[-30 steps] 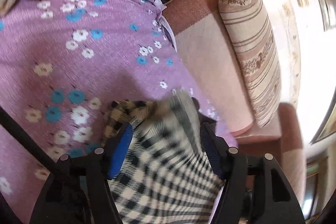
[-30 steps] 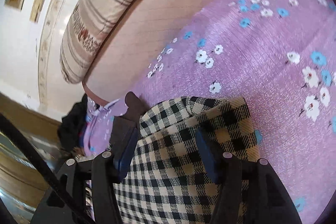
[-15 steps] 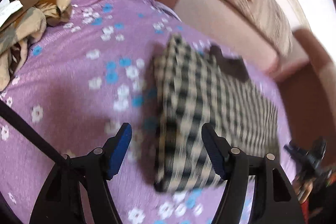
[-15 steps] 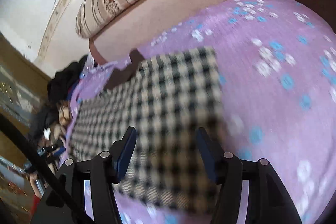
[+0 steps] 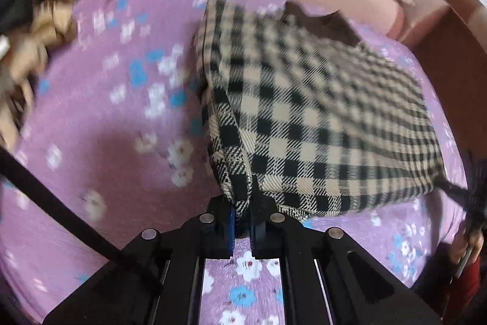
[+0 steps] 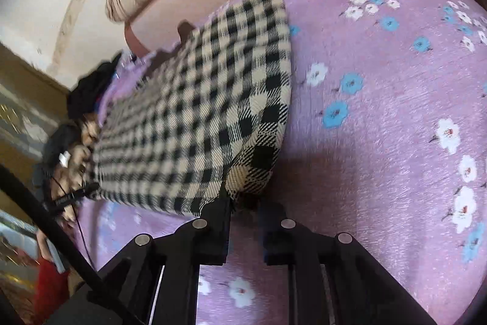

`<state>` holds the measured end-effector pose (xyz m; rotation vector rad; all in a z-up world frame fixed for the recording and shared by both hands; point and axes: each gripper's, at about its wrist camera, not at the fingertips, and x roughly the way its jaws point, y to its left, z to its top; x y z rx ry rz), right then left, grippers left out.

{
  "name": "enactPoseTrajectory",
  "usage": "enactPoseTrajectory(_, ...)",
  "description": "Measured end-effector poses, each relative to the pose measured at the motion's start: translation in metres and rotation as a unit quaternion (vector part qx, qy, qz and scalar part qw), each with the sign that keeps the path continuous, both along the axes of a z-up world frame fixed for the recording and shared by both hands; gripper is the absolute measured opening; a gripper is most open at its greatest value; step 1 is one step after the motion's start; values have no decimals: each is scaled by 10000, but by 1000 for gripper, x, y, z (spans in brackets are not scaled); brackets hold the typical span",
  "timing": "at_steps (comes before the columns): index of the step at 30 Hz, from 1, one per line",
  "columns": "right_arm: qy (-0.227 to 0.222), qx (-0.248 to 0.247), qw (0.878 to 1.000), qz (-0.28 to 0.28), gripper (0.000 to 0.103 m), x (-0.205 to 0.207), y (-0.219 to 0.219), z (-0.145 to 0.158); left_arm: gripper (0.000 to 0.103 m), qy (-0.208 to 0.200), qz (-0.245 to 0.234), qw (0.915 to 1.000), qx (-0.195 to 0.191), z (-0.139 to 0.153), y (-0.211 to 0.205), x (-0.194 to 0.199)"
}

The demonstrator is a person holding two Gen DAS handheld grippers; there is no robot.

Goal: Fold large clothes

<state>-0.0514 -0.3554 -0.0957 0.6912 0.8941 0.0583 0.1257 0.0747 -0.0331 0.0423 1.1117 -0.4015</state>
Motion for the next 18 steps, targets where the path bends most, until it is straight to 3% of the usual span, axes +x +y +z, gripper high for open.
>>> enactPoseTrajectory(3, -128, 12, 9999, -33, 15, -12, -9, 13, 6, -161, -144, 9997, 132, 14, 2, -10)
enactPoseTrajectory(8, 259, -154, 9995, -58, 15, -20, -10, -3, 9, 130, 5, 9983, 575, -22, 2, -19)
enactPoseTrajectory(10, 387, -261, 9989, -63, 15, -24, -8, -7, 16, 95, 131, 9977, 661, -26, 2, -24)
enactPoseTrajectory(13, 365, -565, 9975, -212, 15, -39, -13, 3, 28, -142, 293, 9972, 666, -15, 16, -36)
enactPoseTrajectory(18, 53, -802, 9956, -491, 16, -60, -22, 31, 33, -541, 732, 9924, 829, 14, 44, -59)
